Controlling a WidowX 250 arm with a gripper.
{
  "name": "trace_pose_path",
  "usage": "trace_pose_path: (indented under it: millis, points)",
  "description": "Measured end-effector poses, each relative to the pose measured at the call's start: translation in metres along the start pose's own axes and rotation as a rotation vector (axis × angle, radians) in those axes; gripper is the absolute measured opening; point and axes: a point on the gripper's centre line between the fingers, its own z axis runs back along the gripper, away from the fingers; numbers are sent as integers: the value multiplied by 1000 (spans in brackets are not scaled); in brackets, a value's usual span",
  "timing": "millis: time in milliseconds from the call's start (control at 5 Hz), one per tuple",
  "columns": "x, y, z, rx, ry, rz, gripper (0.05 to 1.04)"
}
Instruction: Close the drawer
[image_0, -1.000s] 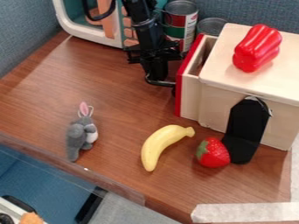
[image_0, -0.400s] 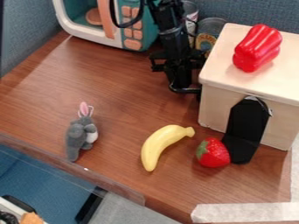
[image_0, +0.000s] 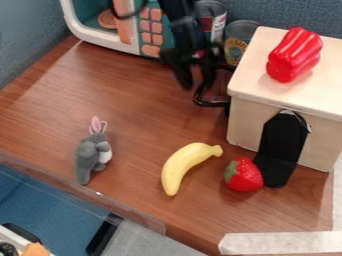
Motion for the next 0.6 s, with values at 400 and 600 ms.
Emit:
trace_pose_path:
  millis: [400, 600]
  points:
    - [-13, 0, 55, 93, -72, -58, 1003]
    - [-20, 0, 61, 105, -60, -78, 1000]
